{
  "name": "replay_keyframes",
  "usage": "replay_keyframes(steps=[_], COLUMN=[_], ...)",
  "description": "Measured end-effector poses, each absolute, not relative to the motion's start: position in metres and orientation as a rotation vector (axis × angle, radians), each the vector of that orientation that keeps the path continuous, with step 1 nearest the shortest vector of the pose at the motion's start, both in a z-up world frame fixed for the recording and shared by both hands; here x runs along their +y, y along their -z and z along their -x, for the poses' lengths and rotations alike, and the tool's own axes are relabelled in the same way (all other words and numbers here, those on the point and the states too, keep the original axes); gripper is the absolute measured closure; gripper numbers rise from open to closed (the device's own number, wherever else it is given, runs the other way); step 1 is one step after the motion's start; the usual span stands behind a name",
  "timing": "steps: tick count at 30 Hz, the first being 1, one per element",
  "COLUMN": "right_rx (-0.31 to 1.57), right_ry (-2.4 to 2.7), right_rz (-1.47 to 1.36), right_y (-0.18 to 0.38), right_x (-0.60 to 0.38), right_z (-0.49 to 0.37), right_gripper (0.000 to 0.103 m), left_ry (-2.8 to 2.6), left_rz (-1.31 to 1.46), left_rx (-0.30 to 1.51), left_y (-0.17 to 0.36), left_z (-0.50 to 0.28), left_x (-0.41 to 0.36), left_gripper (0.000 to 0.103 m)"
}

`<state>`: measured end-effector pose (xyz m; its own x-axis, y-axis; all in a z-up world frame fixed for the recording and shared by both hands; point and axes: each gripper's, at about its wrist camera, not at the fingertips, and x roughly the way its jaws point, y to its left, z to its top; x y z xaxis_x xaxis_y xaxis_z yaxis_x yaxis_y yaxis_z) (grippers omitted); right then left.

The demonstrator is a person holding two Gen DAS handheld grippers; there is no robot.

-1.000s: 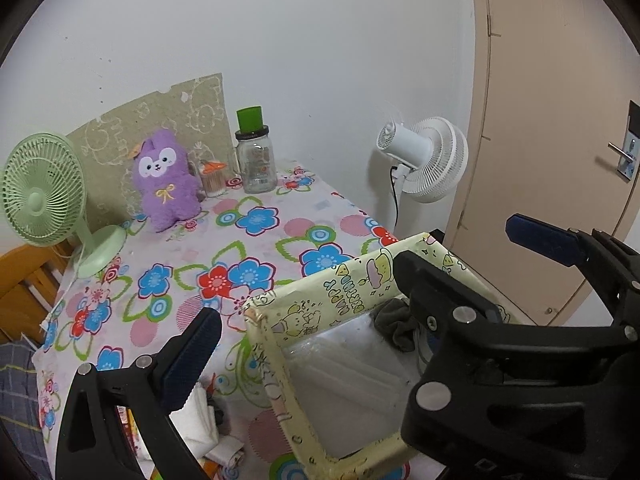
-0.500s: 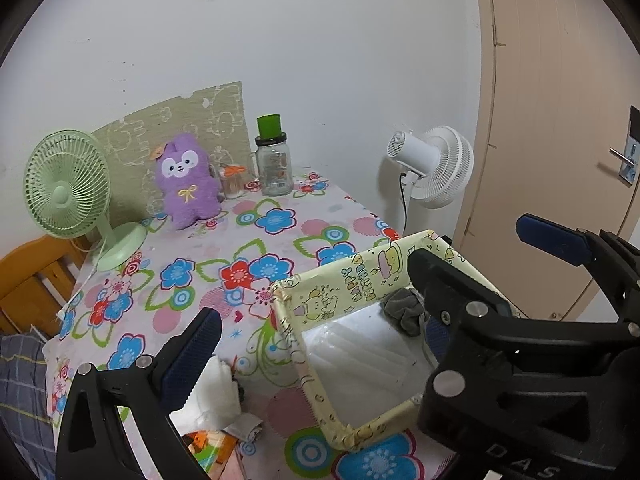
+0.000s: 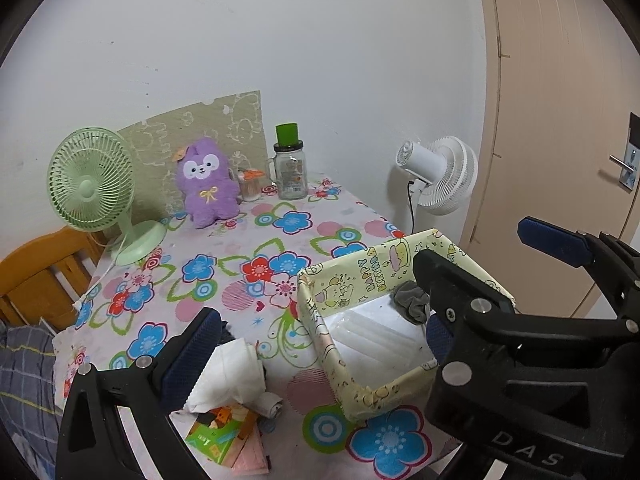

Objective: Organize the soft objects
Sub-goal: 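Withdraw both open tools from the yellow box back over the table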

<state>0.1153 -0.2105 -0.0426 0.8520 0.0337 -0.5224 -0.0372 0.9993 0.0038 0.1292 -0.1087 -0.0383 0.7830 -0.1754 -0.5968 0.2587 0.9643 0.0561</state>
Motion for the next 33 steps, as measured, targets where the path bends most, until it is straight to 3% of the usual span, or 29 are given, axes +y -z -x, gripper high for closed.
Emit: replay_keyframes(steps=[33], right_rx=[0.543], right_ry=[-0.15], right_rz=[0.036], right_y=[0.056], right_x=[-0.151], right_z=[-0.088], right_gripper=[0.005], left_ry=[0.128], left_rz=[-0.051], left_rx=[0.654], left_y=[0.054], left_z=[-0.092], left_x=[-0.041], left_gripper=[0.001])
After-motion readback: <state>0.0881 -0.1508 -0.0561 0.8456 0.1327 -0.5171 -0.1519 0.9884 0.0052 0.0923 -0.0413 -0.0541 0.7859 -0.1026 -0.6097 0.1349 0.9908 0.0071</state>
